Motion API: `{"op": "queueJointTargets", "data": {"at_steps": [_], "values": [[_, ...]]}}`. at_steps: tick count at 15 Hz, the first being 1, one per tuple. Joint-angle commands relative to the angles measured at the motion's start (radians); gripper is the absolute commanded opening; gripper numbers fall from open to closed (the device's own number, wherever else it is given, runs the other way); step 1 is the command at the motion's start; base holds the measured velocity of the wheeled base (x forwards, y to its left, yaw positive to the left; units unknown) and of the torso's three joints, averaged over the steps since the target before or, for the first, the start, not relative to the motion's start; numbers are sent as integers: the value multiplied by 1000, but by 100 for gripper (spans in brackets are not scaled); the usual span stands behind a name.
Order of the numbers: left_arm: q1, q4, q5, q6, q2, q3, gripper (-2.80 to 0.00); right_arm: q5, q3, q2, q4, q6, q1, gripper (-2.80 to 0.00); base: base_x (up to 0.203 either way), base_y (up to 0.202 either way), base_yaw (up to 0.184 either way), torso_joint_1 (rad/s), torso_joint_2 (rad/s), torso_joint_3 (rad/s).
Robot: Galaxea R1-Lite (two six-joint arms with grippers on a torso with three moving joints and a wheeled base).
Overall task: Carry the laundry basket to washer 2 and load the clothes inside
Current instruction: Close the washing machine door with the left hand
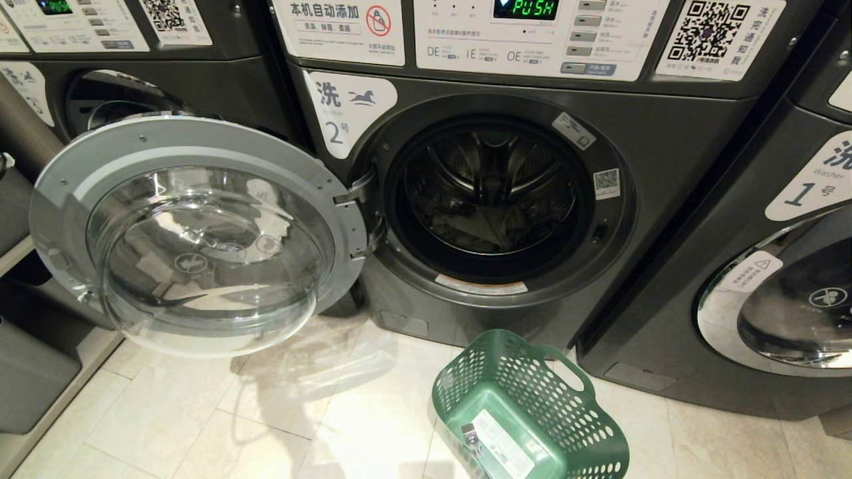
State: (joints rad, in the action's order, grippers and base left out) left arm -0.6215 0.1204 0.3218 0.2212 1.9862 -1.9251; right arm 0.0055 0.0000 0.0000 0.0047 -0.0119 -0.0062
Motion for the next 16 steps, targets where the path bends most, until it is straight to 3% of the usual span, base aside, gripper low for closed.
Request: {"op": "queueJointTargets", "data": {"at_steps": [1, 4, 5, 9, 11, 16], "values": [[4, -23, -23, -8, 24, 0, -280, 1, 0, 1, 0, 0, 0, -280, 0, 0, 0, 0, 0, 0], [13, -116, -126, -59, 45, 0, -280, 1, 0, 2, 0, 0, 0, -280, 0, 0, 0, 0, 0, 0], [17, -119, -130, -60, 42, 0, -280, 1, 0, 1, 0, 0, -1, -280, 0, 0, 0, 0, 0, 0], [25, -108, -121, -46, 40, 0, -280, 1, 0, 0, 0, 0, 0, -280, 0, 0, 0, 0, 0, 0], [29, -92, -67, -9, 42, 0, -280, 1, 0, 0, 0, 3, 0, -280, 0, 0, 0, 0, 0, 0], [31, -58, 2, 9, 46, 0, -280, -1, 0, 1, 0, 3, 0, -280, 0, 0, 0, 0, 0, 0]]}}
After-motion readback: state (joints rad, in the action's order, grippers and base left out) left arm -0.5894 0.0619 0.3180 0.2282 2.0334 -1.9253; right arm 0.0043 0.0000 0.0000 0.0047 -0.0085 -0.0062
